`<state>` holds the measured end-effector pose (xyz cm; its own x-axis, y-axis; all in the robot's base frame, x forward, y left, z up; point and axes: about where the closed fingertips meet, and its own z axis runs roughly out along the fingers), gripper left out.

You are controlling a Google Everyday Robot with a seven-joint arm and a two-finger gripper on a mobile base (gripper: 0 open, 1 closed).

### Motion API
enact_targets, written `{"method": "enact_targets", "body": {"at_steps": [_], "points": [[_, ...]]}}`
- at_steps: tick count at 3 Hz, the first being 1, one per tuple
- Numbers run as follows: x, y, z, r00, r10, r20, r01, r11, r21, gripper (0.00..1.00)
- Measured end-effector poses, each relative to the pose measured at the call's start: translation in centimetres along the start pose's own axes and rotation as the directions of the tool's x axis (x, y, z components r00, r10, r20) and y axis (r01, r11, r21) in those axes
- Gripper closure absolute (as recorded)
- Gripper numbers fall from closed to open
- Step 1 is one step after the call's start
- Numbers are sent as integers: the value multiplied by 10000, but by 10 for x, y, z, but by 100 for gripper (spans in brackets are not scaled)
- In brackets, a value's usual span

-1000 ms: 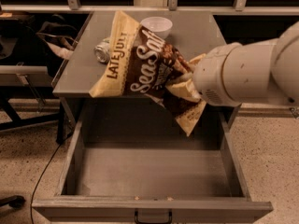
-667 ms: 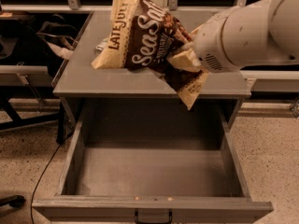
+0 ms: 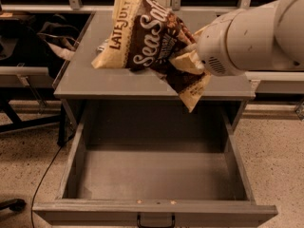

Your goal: Pick brown chip bag from top drawer and place on counter

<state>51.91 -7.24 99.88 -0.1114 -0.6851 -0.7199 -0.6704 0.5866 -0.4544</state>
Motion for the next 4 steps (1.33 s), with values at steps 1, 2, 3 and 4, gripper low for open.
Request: {"method": "enact_targets", "body": {"at_steps": [1,2,3,4], "points": [[6,-12,4,9993,385,-6,-385,9989,279,100],[12,-32,15,9981,601,-125,-596,9976,363,100],[19,-51,27,9961,835,-284,-825,9959,363,100],[30,-66,38,9924,1107,-533,-1088,9933,384,100]]}}
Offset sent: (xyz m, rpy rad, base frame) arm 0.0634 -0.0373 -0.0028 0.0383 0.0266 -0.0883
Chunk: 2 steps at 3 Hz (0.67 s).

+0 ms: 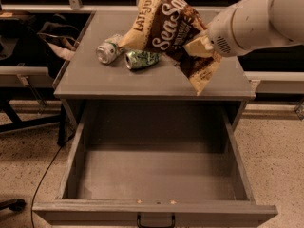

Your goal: Pick brown chip bag from top drawer and place on counter

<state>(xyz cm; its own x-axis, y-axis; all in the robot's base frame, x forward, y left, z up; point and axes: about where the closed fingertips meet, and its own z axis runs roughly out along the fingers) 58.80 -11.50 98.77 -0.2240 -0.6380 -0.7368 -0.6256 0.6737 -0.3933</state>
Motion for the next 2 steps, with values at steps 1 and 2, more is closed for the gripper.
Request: {"method": "enact_targets", "body": {"at_steps": [1,2], "points": [[13,-12,10,9988,369,-310,-367,9993,68,100],[20,-23,17,9965,620,-554,-607,9979,235,100]]}}
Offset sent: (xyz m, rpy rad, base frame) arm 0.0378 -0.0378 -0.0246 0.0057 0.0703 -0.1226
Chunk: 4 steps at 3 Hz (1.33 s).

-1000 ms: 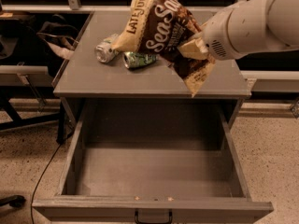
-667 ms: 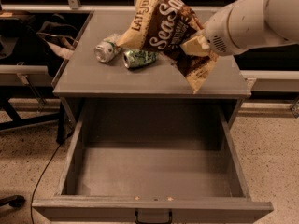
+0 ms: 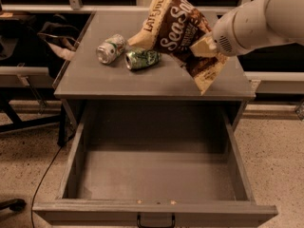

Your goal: Pick brown chip bag from top drawer and place on counter

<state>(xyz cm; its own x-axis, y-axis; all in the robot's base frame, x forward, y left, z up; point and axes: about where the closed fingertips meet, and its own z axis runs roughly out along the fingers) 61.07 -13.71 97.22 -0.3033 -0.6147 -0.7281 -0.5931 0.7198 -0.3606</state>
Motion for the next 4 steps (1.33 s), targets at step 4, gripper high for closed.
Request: {"method": "enact_targets", "body": {"at_steps": [4], "points": [[10,-33,31,9920,321,-1219,-234,9971,718,100]]}}
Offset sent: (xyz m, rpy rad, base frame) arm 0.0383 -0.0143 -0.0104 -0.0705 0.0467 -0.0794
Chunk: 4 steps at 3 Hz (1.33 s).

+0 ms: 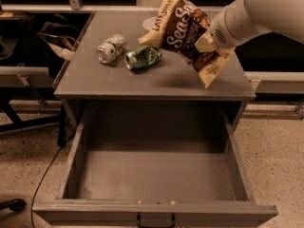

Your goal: Pick brown chip bag from top drawer and place on counter

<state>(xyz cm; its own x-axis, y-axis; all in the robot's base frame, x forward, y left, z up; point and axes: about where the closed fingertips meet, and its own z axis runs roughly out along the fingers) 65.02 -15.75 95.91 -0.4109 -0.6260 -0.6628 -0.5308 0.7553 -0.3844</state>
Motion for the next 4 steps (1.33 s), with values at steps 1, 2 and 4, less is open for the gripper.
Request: {"method": "enact_targets", "body": {"at_steps": [1,2,4], "points": [[13,-5,5,9988,253,-423,-246,9996,171,100],[28,-9,13,9948,602,-820,-580,9979,297,100],[41,-13,17,9890,949,-1136,-900,9948,474,83]]}}
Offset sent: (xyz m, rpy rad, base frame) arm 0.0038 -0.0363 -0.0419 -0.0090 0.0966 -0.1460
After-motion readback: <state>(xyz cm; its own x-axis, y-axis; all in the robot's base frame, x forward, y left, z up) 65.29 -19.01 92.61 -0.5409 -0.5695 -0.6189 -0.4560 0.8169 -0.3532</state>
